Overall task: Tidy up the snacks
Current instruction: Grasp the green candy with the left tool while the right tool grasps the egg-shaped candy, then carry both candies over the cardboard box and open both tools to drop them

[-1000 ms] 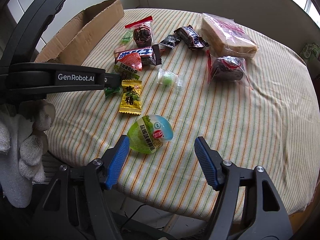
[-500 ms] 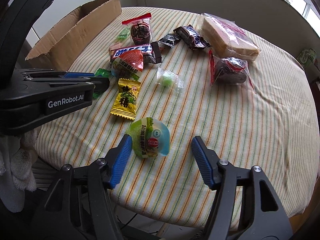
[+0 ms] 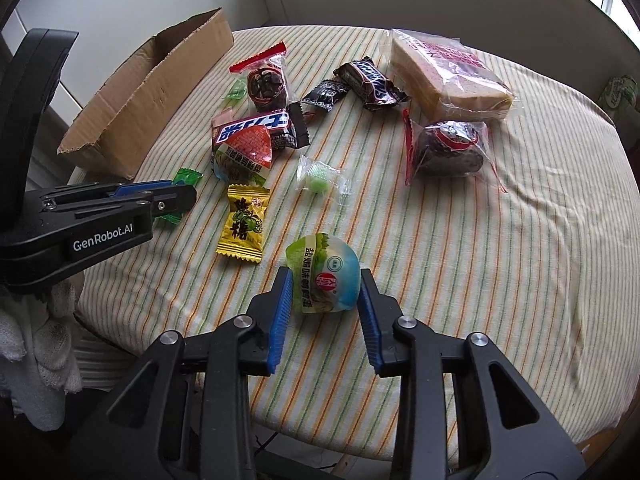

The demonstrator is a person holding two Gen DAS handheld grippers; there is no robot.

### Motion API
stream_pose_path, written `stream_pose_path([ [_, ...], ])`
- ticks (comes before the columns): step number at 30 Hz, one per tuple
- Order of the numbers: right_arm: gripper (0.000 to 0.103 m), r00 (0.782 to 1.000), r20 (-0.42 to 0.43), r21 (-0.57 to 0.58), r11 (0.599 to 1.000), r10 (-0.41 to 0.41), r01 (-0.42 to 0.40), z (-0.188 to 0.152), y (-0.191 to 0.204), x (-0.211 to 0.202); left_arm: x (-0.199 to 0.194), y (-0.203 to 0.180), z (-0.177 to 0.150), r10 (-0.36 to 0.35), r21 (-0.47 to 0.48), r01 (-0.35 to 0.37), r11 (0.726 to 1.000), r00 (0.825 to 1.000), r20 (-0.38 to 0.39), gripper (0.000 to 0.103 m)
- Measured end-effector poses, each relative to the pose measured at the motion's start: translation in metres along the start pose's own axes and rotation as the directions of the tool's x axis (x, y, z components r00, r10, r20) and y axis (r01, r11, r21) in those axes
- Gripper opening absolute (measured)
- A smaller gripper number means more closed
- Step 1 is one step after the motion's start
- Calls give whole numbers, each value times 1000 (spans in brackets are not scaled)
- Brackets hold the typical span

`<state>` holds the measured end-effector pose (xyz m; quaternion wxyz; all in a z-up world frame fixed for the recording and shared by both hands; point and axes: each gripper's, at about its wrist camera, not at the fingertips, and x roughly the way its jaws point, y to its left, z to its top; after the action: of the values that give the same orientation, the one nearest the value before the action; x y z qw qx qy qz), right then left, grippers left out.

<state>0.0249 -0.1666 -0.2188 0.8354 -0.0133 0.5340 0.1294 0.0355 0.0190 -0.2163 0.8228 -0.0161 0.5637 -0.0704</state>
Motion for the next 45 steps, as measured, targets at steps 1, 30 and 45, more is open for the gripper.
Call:
stream_pose_path([
  [1,33,1000,6,1,1000,-3,3,1,-1,-1,1,-2,0,4,-1,-4,1000,1000,3,18],
  [30,32,982,166,-113,991,95,-77,81,53,-55,-88,56,21,33,-102,-17,995,987,158,18],
  [45,32,969,108,-265,946,223,-188,151,149,-20,-82,135,32,132,-264,-93,960,982,137,18],
])
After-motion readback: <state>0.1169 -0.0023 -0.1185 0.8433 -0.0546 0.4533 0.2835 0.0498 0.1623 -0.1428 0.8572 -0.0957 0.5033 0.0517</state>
